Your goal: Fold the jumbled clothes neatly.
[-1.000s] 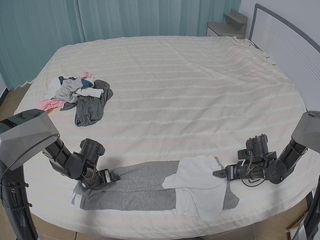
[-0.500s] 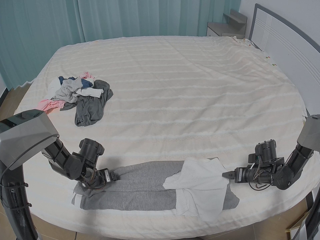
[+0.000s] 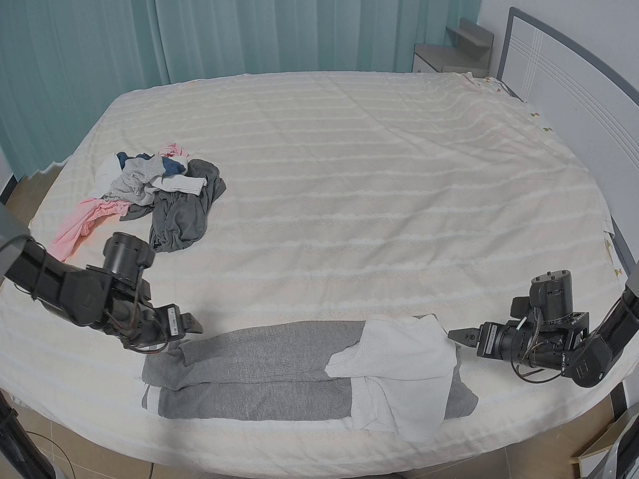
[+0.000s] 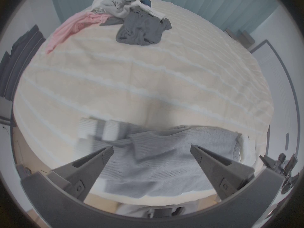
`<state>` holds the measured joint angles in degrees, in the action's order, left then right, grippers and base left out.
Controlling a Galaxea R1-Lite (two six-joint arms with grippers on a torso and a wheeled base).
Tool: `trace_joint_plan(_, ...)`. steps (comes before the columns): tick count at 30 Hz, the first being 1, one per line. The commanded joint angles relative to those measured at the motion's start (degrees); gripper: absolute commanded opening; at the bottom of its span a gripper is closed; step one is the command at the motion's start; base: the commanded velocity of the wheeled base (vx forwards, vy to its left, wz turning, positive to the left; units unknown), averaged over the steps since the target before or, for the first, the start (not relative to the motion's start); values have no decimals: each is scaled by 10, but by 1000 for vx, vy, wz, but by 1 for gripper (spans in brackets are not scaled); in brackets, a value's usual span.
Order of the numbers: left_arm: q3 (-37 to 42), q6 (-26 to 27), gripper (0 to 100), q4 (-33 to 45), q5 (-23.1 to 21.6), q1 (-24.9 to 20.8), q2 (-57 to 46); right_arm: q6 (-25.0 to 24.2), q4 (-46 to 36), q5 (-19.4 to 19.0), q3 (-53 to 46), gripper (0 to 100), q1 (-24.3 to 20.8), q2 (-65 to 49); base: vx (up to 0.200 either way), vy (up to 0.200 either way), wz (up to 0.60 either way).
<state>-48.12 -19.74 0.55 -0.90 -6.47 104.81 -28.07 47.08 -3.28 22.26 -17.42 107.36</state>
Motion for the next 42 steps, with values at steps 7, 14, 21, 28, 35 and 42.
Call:
trace_joint_plan(7, 89, 108, 100, 41, -41, 45, -80, -15, 4, 3, -83, 100, -21, -96, 0, 0, 0)
trace_joint_plan(14, 171, 157, 100, -38, -32, 38, -51, -15, 4, 3, -114, 100, -36, -160, 0, 0, 0)
trace_joint_plan(21, 205, 159, 100, -177, 2, 38, 44, -16, 3, 3, -147, 100, -69, -211, 0, 0, 0)
trace_joint_plan(28, 198, 158, 100, -228, 22, 40, 121, -16, 3, 0, -147, 100, -74, -211, 0, 0, 0)
trace_joint_plan(35, 185, 138, 100, -271, 20, 38, 141, -17, 2, -1, -150, 100, -74, -207, 0, 0, 0)
trace_joint_plan(42, 177, 138, 100, -272, 19, 38, 150, -17, 2, -1, -150, 100, -73, -208, 0, 0, 0)
